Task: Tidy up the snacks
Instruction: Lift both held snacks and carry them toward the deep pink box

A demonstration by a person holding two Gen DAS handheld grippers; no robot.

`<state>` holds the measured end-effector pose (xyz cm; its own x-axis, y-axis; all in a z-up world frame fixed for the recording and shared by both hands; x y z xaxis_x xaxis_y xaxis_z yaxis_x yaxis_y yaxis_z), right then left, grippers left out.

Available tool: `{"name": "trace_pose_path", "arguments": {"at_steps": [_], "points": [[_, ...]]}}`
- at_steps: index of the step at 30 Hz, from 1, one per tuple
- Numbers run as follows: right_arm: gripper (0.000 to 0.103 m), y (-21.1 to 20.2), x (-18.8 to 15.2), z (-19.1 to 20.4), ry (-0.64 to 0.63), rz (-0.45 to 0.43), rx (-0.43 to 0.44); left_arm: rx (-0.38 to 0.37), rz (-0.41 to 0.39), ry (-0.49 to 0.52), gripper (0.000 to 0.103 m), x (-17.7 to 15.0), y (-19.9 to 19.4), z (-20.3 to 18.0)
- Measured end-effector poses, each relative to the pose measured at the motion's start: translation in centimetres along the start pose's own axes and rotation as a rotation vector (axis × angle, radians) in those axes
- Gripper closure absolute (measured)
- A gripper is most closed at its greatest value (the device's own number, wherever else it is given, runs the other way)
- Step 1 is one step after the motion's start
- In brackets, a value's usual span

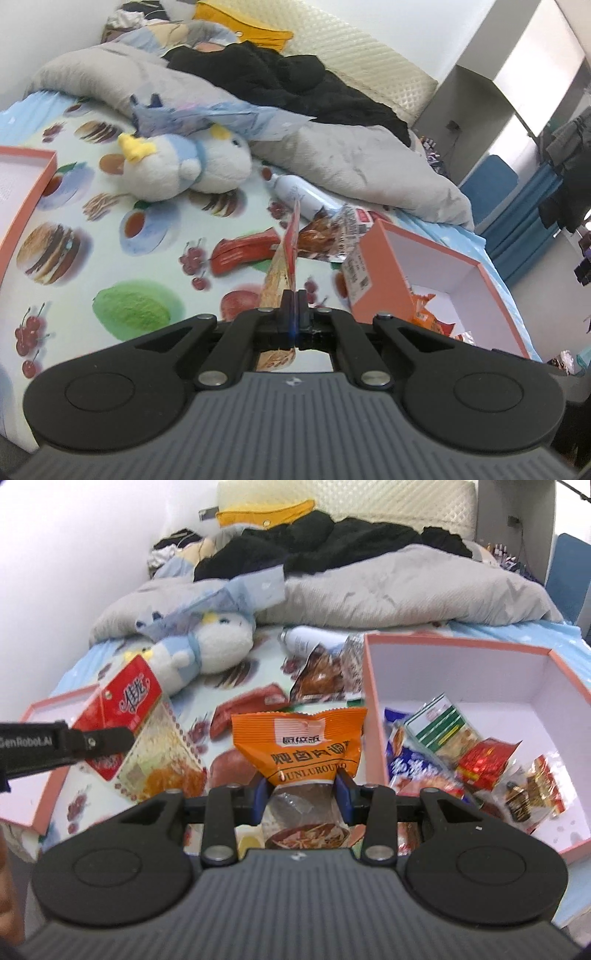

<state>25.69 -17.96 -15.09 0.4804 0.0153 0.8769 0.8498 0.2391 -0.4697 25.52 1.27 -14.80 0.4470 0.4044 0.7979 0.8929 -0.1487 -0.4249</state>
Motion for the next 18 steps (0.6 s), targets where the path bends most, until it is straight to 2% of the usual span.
{"name": "trace_pose_path", "arguments": {"at_steps": [9,18], "points": [[0.062,-1.4,3.7,-1.7,0.045,-0.067,-0.023,-0.082,-0.021,0.075,0.103,4.0,-0.2,-4.5],[0.062,-3.4,8.6,-3.0,0.033,-0.159,-0.016,-0.140,-0.075,0.084,0.103,8.9,-1.1,-9.6]]}}
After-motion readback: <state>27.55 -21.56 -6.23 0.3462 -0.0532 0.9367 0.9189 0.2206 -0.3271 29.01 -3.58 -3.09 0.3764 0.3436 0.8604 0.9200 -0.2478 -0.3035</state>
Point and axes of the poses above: each gripper's, at about its wrist camera, not at the fingertips, and y roughly the way its jaws point, z to its left, x to its top, the point moved 7 cm from there along y, roughly the way its jaws point, and after that the axes turned 13 degrees about -z, right-handed, at the moved point
